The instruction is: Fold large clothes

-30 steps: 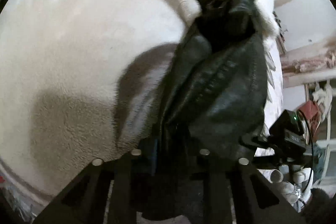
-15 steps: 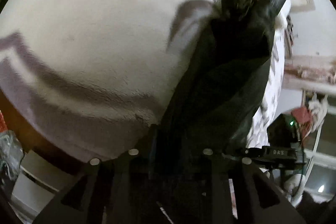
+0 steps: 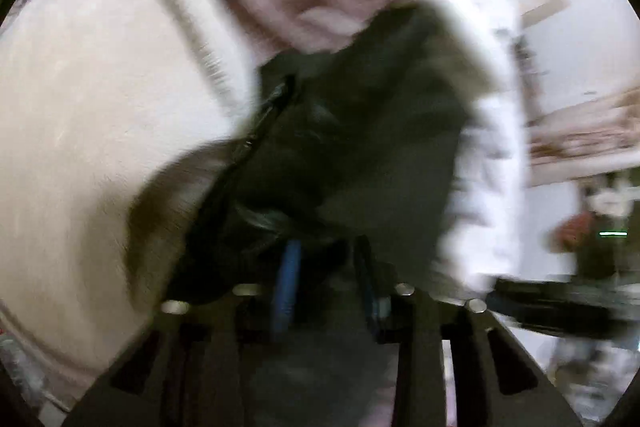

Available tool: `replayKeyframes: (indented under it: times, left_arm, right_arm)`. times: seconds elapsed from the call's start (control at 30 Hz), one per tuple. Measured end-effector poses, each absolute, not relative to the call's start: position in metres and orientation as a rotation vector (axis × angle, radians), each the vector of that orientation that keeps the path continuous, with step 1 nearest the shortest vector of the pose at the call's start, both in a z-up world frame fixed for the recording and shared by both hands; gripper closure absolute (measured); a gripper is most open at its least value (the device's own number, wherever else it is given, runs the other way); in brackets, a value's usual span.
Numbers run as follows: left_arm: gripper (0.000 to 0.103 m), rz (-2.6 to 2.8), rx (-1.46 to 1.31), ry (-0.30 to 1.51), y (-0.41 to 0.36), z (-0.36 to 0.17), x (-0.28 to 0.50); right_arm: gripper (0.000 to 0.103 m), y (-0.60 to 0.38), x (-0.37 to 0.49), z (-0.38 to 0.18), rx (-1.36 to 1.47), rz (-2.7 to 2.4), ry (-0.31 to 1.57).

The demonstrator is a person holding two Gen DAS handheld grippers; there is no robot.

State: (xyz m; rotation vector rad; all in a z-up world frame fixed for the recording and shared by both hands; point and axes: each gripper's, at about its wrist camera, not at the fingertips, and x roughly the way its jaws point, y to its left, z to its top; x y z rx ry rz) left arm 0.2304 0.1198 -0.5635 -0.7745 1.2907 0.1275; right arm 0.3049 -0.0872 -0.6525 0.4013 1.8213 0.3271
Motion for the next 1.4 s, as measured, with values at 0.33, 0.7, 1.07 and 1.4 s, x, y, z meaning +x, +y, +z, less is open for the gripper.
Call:
replayKeyframes:
  times: [0.33, 0.7, 1.07, 1.4]
  left_arm:
    - [0.099, 0.03, -0.938, 1.269, 0.155, -0.593, 0.222]
    - [0.099, 0.006, -0.977, 1.27, 0.143, -0.575, 0.226]
    - [0.05, 0.193, -0.843, 1.21, 0.101, -0.523, 0.198]
    - [0.051, 0.418, -0.776, 1.187, 0.08, -0.527, 0.192]
  right_arm:
    - [0.059, 0.047, 0.349, -0.691, -0.031, 0.459, 1.855]
    - [0.058, 0.072, 0.373, -0.673, 0.018, 0.512, 1.87]
    - [0.058, 0.135, 0.4, -0.703, -0.066, 0.721, 1.858]
    - [0.039, -0.026, 0.454, -0.642, 0.111, 0.671, 1.767]
